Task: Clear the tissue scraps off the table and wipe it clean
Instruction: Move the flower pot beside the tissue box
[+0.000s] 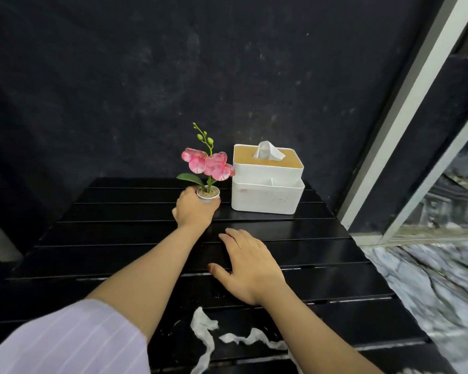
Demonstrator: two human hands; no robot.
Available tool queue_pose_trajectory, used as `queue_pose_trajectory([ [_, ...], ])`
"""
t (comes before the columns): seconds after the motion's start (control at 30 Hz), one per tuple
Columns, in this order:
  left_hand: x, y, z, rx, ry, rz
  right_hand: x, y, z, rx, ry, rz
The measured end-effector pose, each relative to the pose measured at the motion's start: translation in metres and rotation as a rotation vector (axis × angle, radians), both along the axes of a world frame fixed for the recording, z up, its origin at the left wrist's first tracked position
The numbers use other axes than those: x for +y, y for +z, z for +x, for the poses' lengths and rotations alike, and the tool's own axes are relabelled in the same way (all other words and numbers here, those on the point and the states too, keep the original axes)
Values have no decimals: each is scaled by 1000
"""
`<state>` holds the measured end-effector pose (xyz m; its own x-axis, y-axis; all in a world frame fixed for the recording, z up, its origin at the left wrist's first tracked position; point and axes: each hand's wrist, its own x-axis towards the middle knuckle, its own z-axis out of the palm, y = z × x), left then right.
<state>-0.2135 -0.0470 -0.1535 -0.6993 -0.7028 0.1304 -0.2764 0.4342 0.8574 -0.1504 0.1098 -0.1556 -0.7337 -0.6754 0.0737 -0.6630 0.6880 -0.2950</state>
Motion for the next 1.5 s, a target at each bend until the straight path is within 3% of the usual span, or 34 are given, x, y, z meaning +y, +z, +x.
queue_pose_trajectory([
  [0.23,-3,-4,-10,47,15,34,0,-4,-2,8,-4,-17],
  [0.63,-7,-3,-20,-25,52,9,0,-8,-5,16,4,-42],
  [0.9,-12,3,-18,-89,-20,91,0,-9,-6,22,-3,-48],
  [1.1,-5,3,10,57,-108,212,1,-8,-6,-12,-20,-63],
  [1.27,-2,8,71,-27,-298,94,4,4,-2,-127,-29,-27],
  [1.4,-8,22,130,-97,-358,-63,13,29,23,-282,-72,-109],
  [1.5,-15,37,174,-161,-381,-172,27,45,52,-278,-81,-113],
])
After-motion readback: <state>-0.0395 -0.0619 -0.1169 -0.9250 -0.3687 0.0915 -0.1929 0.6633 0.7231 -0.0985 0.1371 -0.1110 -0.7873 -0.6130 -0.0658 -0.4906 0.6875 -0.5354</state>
